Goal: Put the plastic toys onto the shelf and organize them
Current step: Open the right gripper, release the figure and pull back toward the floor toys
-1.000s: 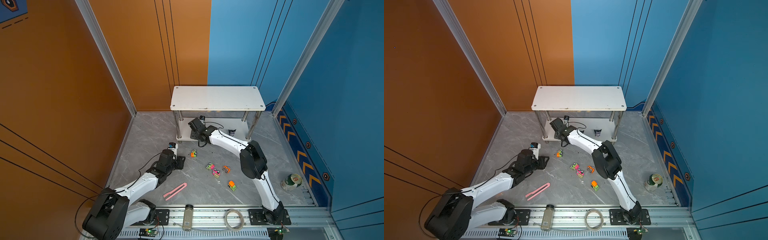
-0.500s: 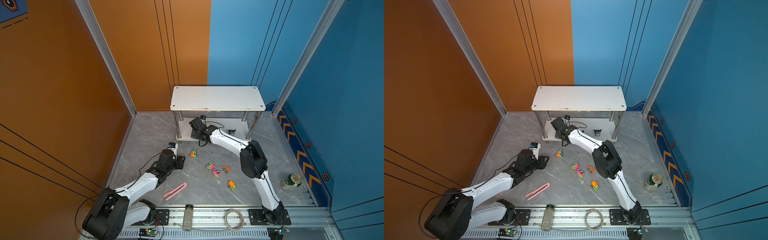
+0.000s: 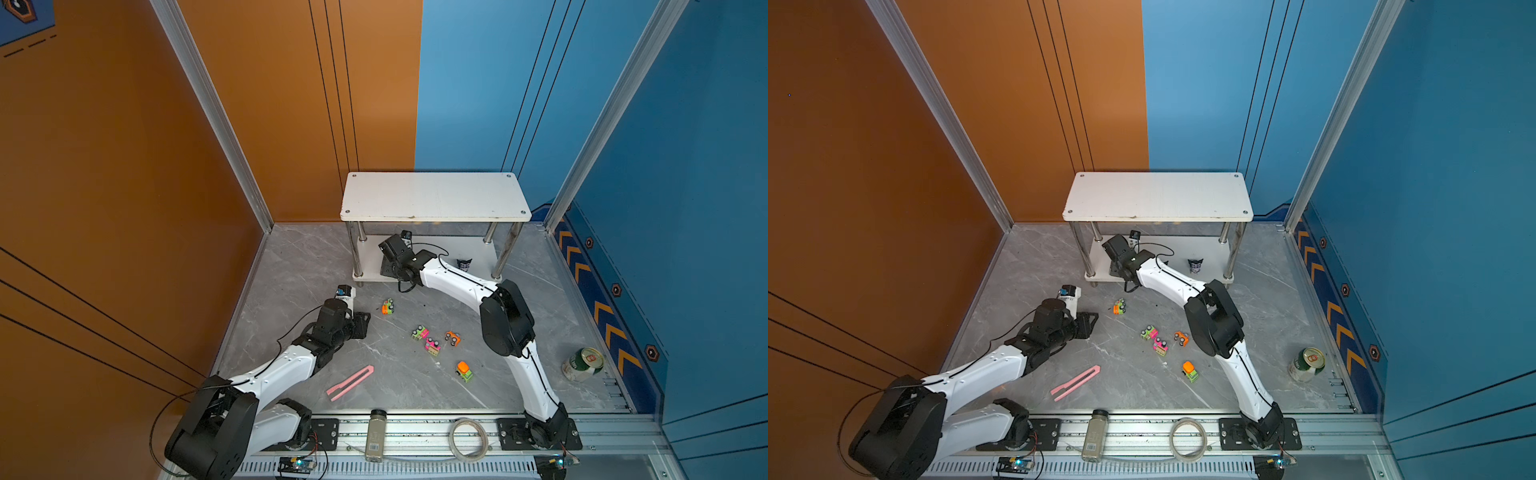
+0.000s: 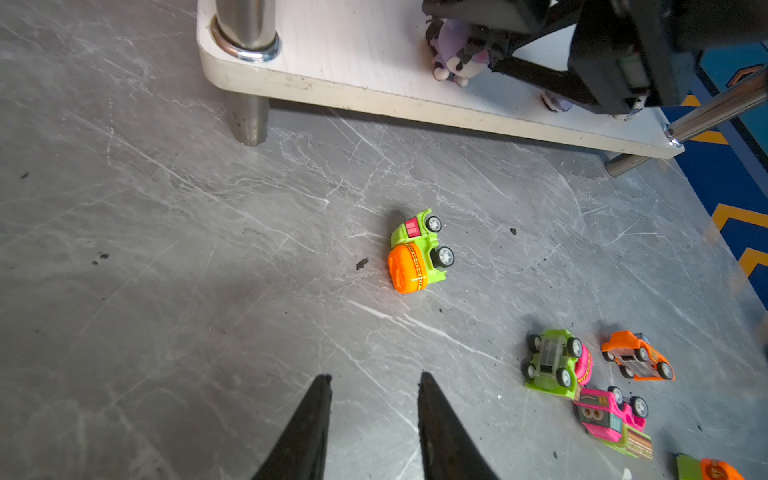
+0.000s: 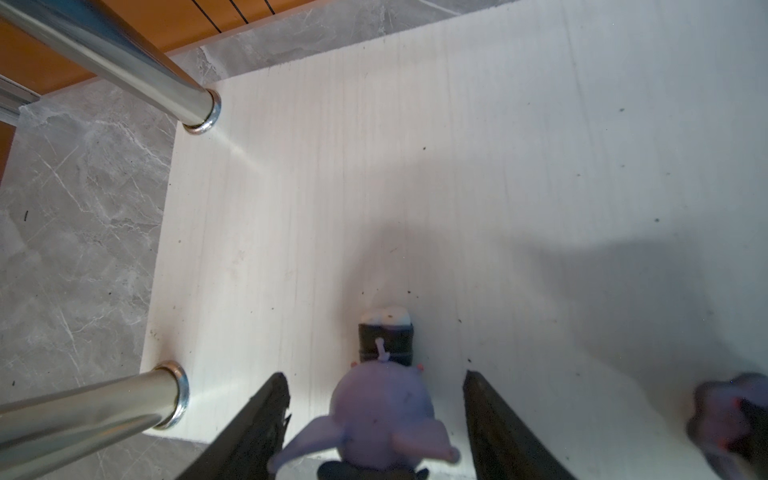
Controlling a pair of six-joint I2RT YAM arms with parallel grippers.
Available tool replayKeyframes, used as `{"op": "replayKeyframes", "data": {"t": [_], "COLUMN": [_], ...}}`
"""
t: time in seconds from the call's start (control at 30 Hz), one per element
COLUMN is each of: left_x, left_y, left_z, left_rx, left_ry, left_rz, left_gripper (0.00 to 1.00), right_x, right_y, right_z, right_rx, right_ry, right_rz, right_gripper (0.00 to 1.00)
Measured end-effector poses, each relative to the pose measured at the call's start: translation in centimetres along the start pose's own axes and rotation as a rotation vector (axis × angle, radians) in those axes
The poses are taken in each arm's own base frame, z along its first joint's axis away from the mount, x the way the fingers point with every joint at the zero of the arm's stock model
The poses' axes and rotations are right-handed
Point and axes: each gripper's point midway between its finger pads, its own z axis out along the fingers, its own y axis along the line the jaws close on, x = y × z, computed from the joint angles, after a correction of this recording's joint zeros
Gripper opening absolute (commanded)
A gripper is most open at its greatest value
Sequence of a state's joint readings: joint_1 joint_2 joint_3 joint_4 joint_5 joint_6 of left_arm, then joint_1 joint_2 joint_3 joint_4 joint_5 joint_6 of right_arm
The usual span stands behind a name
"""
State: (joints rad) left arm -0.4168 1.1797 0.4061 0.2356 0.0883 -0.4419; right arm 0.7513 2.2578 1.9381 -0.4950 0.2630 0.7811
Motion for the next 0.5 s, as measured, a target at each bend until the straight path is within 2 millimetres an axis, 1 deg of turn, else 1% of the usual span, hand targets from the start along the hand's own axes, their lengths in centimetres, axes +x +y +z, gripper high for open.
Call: {"op": "replayKeyframes", "data": {"t": [0.07, 0.17, 0.2, 0.23, 0.27, 0.43, 0.5], "left_x": [-0.1, -0.4, -0.5, -0.6, -0.7, -1.1, -1.1], "left_y": [0.0, -0.2, -0.3, -0.3, -0.4, -0.6, -0.7], "left_z": [0.0, -0.3, -0.4, -0.5, -0.6, -1.3, -1.5], "left_rx": [0.001, 0.007, 0.009, 0.011, 0.012, 0.017, 0.018], "left_ry": [-0.002, -0.015, -0.02, -0.024, -0.026, -0.039, -0.043], "left_rz": [0.0, 0.001, 0.002, 0.002, 0.002, 0.003, 0.004], "left_gripper": [0.37, 0.37, 0.37, 0.37, 0.37, 0.38, 0.38], "right_x": [0.3, 0.9, 1.0, 1.1, 1.1, 1.0, 1.4], "right_y": [0.1, -0.1, -0.1, -0.1, -0.1, 0.2, 0.3], "right_z": [-0.1, -1.1, -1.6, -2.2, -2.8, -7.3, -8.7], "right_rx": [-0.001, 0.001, -0.001, -0.006, -0.011, -0.055, -0.072], "right_ry": [0.003, 0.01, 0.011, 0.009, 0.007, -0.023, -0.033], "right_rz": [-0.011, -0.03, -0.038, -0.044, -0.045, -0.076, -0.089], "right_gripper": [0.73, 0.75, 0.86, 1.0, 1.0, 1.0, 1.0]}}
